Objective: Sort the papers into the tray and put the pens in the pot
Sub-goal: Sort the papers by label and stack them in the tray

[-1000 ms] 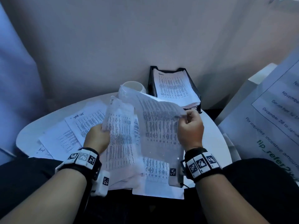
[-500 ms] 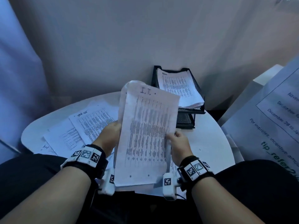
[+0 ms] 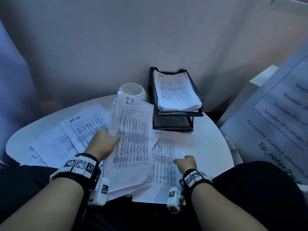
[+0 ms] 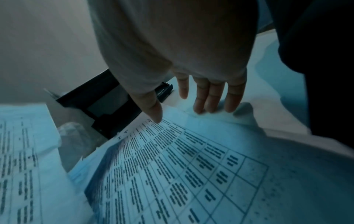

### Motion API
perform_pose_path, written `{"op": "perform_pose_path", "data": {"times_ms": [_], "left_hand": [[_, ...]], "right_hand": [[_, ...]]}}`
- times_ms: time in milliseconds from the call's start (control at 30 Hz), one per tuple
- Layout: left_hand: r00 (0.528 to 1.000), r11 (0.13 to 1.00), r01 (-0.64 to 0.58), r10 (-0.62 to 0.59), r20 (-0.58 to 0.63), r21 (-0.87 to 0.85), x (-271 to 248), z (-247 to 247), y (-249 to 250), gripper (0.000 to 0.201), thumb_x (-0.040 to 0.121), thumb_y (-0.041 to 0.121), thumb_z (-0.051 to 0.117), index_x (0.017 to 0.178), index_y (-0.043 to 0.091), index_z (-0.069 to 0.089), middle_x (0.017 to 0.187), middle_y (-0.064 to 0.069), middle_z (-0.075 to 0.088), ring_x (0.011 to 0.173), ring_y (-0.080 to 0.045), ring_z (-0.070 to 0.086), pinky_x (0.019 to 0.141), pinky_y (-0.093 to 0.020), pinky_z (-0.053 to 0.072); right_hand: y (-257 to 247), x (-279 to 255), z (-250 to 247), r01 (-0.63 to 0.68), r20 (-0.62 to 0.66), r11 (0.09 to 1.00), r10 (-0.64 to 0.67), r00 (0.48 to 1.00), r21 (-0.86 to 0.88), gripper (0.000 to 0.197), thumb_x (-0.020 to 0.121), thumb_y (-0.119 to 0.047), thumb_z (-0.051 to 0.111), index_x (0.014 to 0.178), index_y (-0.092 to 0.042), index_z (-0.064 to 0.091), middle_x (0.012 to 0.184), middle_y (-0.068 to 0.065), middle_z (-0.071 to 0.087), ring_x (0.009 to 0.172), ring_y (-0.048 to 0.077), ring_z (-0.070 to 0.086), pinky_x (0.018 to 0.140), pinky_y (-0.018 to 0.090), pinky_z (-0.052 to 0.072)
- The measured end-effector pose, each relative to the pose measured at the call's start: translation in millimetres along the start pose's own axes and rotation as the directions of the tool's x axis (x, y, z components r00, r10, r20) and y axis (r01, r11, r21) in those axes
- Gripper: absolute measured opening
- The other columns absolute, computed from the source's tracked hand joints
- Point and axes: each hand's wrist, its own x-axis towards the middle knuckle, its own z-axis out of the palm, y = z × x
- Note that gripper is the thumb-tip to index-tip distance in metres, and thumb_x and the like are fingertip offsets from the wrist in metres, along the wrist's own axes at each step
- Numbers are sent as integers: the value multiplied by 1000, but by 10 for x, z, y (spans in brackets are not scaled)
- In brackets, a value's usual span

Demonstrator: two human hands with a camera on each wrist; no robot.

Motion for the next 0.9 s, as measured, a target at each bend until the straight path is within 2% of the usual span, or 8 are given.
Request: {"op": "perform_pose_path", "data": {"times_ms": [67, 233, 300, 367, 433, 633, 767, 900], "left_hand": [[1000, 1000, 10, -10, -12, 2, 5, 0, -11, 23, 96, 24, 70, 82, 8, 64, 81, -15, 67, 73, -31, 64, 77, -46, 56], [999, 998, 34, -36, 29, 49, -39, 19, -19, 26, 99, 25, 66, 84, 5, 64, 74, -10, 58, 66, -26, 57, 64, -35, 48], [999, 998, 33, -34, 25, 62, -42, 15, -22, 26, 99, 25, 66, 85, 3, 64, 75, -12, 59, 66, -26, 57, 64, -35, 48], [999, 997, 37, -38, 21, 68, -39, 15, -19, 25, 99, 25, 66, 87, 3, 66, 79, -16, 63, 69, -28, 59, 65, -36, 49], [999, 997, 42, -43, 9, 68, -43, 12, -9, 23, 99, 24, 67, 86, 5, 66, 79, -16, 64, 68, -28, 59, 67, -36, 49], [991, 992, 102, -94, -90, 81, -17, -60, -19, 23, 100, 24, 63, 83, 8, 64, 78, -13, 63, 66, -28, 58, 64, -34, 48], [988, 989, 118, -108, -114, 85, 4, -79, -23, 26, 101, 21, 59, 79, 7, 60, 74, -12, 57, 63, -27, 54, 63, -34, 45], [988, 991, 118, -110, -110, 62, 10, -76, -6, 28, 101, 20, 58, 75, 11, 56, 71, -9, 54, 62, -26, 52, 62, -34, 42]], "right_hand": [[39, 8, 37, -7, 20, 999, 7, 1000, -35, 82, 86, -19, 78, 153, -9, 31, 117, 13, 53, 98, 30, 57, 86, 37, 51], [142, 26, 119, 21, 40, 989, -15, 999, -150, 82, 84, -18, 83, 149, -11, 34, 133, 15, 57, 101, 28, 58, 80, 32, 47], [171, 28, 160, 57, 52, 968, -46, 998, -244, 54, 83, -12, 80, 129, -11, 51, 111, 9, 61, 89, 24, 57, 74, 32, 49], [166, -15, 188, 95, 64, 925, -76, 995, -367, 18, 82, -7, 73, 86, -12, 56, 82, 5, 56, 71, 22, 56, 63, 31, 53], [140, -25, 216, 160, 93, 904, -133, 987, -397, 34, 82, -6, 67, 64, -17, 40, 65, 3, 41, 57, 19, 44, 53, 27, 40], [-393, -200, -75, 364, 23, 913, -366, 930, -183, 12, 93, -5, 50, 83, -12, 53, 83, 10, 64, 63, 23, 55, 47, 27, 44], [-826, -407, -442, 578, 12, 815, -578, 816, -41, 17, 95, -4, 54, 84, -14, 62, 84, 5, 69, 70, 18, 62, 55, 27, 50], [-1064, -575, -792, 690, -180, 676, -668, 722, 260, 29, 101, -26, 61, 82, -4, 62, 70, 2, 62, 57, 8, 52, 53, 22, 42]]}}
